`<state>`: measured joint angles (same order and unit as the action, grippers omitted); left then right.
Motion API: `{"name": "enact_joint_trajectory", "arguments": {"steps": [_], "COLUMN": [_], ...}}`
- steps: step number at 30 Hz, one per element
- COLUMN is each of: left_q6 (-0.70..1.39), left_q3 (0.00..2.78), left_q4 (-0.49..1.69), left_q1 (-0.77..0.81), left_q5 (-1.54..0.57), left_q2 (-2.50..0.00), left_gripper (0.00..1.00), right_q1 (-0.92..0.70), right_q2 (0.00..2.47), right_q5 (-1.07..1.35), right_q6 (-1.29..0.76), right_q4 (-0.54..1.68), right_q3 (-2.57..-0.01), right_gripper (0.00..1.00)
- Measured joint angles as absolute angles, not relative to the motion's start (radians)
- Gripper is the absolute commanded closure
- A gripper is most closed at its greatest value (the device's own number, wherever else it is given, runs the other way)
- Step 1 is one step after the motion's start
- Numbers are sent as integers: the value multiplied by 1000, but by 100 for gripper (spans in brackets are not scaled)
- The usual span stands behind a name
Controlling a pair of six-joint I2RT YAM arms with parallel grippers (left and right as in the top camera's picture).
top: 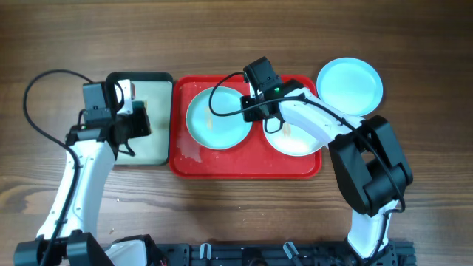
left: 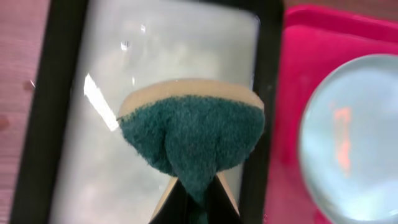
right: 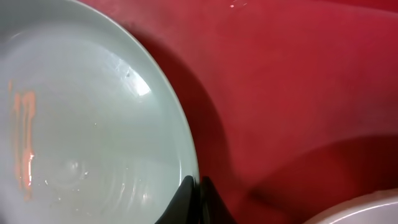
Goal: Clean dirty plates on tray and stack at the side
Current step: 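Lift the green sponge from the water tray with the left gripper, then carry the sponge with the left gripper onto the held blue plate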
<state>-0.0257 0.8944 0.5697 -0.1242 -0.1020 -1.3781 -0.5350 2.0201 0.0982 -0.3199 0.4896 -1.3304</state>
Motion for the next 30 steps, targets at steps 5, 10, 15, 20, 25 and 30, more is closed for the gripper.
{"name": "enact_joint_trajectory", "arguments": {"steps": [5, 10, 15, 20, 25, 30], "left_q6": [-49, -39, -16, 71, 186, 261], "left_q3": [1052, 1149, 1153, 1153, 1145, 1093], "left_q4": [725, 815, 858, 858, 847, 800], "left_q1": [-124, -119, -19, 123, 221, 254], "left_q5": [-152, -224, -253, -256, -194, -138], "left_q2": [-1378, -1378, -1378, -1378, -1378, -1390], "left_gripper": [96, 96, 96, 96, 96, 96], "right_q1": [-535, -535, -535, -535, -535, -535], "right_q2": [2020, 2020, 2020, 2017, 2012, 2010], "right_q5": [169, 209, 232, 236, 236, 236], "right_q6": [-320, -320, -320, -320, -320, -320], "right_q4": [516, 550, 587, 620, 645, 648], "right_q3": [-1330, -1330, -1331, -1332, -1332, -1332], "right_gripper": [96, 96, 96, 95, 96, 96]}}
